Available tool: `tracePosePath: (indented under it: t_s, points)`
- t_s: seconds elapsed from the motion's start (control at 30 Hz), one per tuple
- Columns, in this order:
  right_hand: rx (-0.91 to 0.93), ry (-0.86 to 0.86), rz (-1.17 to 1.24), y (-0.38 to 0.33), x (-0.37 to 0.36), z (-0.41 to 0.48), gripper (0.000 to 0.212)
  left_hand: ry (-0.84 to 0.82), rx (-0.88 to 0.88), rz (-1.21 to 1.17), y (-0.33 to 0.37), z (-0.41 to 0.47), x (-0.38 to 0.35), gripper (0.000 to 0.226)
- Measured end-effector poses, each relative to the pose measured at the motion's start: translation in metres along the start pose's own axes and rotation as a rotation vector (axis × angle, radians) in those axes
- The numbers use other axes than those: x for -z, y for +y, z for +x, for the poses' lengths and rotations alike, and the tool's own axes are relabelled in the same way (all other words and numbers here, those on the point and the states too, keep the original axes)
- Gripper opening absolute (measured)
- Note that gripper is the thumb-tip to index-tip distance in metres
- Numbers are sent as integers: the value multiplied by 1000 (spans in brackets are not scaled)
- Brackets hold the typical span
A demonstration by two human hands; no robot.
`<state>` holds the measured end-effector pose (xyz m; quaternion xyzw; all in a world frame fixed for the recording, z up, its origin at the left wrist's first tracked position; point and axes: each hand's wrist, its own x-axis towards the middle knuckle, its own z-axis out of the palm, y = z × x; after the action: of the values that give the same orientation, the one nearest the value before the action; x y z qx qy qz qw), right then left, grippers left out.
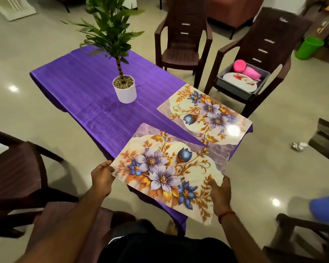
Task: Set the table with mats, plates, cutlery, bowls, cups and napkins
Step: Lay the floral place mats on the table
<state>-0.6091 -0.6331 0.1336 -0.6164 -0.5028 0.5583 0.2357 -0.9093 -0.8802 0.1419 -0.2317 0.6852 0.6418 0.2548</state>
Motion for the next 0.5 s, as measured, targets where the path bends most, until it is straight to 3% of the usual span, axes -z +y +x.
tracePosePath:
  t_s: [0.5]
  points:
    - [-43, 31, -14, -8, -33, 0, 41, -27, -27, 138, 36, 35, -4, 24]
